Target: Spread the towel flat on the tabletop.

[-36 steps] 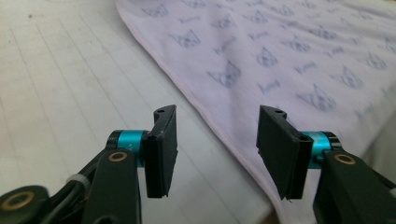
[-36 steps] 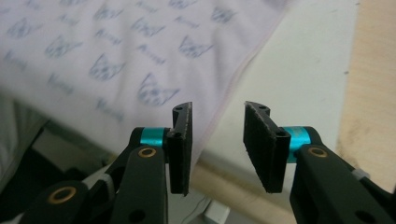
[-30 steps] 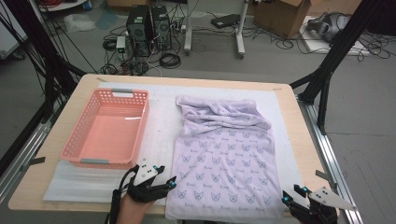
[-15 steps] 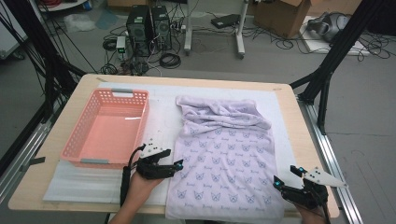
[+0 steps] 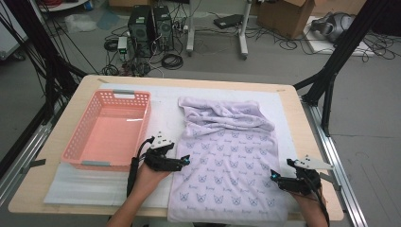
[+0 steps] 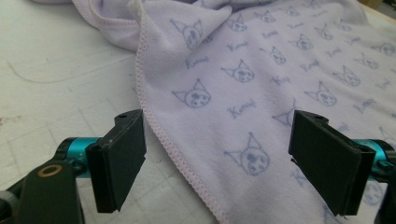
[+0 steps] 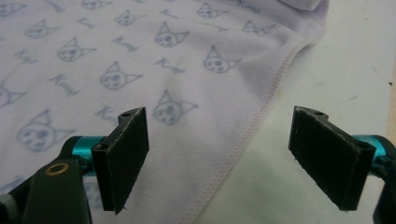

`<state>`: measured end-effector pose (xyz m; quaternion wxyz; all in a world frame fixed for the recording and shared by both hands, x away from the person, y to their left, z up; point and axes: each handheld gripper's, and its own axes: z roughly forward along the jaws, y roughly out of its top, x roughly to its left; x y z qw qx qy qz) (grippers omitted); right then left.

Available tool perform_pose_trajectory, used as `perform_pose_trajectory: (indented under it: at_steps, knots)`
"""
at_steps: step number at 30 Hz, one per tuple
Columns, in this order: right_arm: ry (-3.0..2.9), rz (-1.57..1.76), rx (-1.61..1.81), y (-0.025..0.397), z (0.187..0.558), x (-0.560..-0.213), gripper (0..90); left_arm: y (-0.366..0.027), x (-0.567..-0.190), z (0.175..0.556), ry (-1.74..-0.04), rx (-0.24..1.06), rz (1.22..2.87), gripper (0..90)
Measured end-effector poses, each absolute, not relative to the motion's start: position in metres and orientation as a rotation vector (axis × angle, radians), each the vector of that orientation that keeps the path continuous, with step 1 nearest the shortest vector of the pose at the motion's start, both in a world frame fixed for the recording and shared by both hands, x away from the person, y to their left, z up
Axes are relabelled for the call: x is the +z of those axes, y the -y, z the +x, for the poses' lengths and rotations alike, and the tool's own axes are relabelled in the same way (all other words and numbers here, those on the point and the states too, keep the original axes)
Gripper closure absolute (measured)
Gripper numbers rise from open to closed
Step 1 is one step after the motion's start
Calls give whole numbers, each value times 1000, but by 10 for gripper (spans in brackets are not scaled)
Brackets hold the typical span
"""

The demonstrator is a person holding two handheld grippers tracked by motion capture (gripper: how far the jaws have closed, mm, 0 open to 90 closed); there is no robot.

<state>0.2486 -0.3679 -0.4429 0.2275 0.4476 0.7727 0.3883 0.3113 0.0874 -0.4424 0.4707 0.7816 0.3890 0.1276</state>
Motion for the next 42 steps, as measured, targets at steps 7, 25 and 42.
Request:
perform_pose_trajectory:
  at_steps: [7,25,42]
  knots:
    - [-2181,1268,989,364,265,-452,222,-81,-451,319,-1005,321,2004,270]
    - [-2135,1351,1001,358,263,-449,671,-66,-450,301,-889,381,2069,834]
    - [-2167,1333,1075,360,247,-450,831,-92,-451,282,-983,231,1962,861]
